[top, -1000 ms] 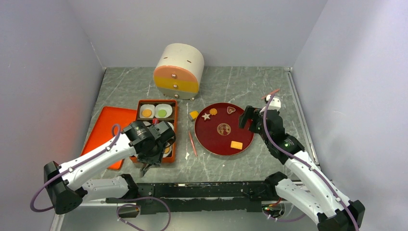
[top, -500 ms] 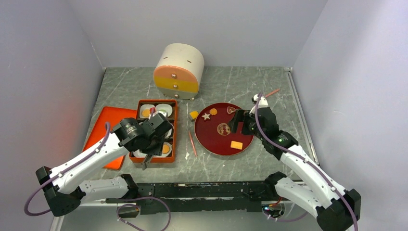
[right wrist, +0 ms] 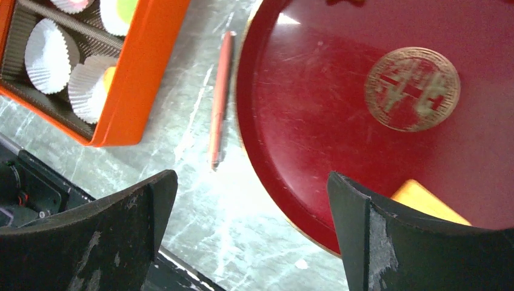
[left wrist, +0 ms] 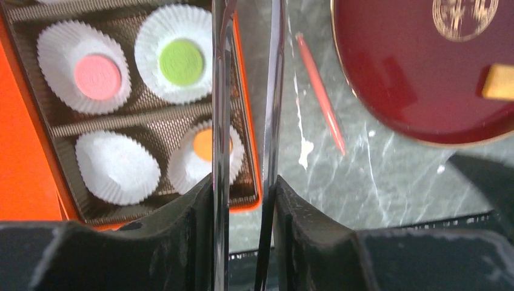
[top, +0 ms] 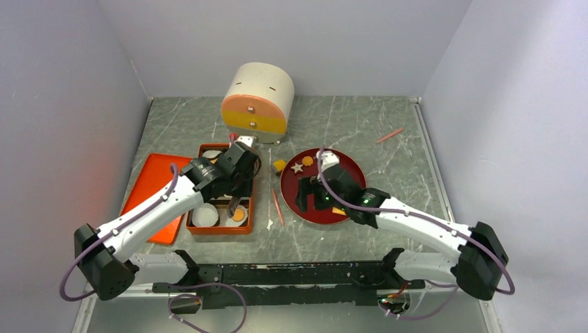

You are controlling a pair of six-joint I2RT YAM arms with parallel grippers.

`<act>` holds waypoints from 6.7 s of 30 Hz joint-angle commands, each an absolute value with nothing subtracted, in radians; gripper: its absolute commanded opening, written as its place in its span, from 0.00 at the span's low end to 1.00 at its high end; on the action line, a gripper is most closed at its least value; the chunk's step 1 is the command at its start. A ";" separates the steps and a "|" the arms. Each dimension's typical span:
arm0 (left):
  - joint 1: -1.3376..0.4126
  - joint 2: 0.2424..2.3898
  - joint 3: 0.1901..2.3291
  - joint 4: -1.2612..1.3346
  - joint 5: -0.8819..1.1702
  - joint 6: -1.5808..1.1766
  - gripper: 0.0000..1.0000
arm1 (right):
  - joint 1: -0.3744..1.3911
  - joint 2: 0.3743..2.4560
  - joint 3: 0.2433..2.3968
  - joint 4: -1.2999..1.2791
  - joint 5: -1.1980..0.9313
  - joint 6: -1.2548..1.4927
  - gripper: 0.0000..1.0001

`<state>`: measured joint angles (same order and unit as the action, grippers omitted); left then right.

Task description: Pack the cookies

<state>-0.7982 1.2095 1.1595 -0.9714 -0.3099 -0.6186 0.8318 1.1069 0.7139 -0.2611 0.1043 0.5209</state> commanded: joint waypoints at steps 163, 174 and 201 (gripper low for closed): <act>-0.907 1.448 1.495 -1.307 -0.284 -0.490 0.33 | 0.873 0.694 0.740 -0.524 0.868 0.476 1.00; -0.907 1.206 1.356 -1.405 -0.169 -0.509 0.32 | 0.871 0.782 0.725 -0.403 0.783 0.422 1.00; -0.907 1.197 1.146 -1.403 -0.054 -0.455 0.41 | 0.869 0.795 0.700 -0.393 0.742 0.433 1.00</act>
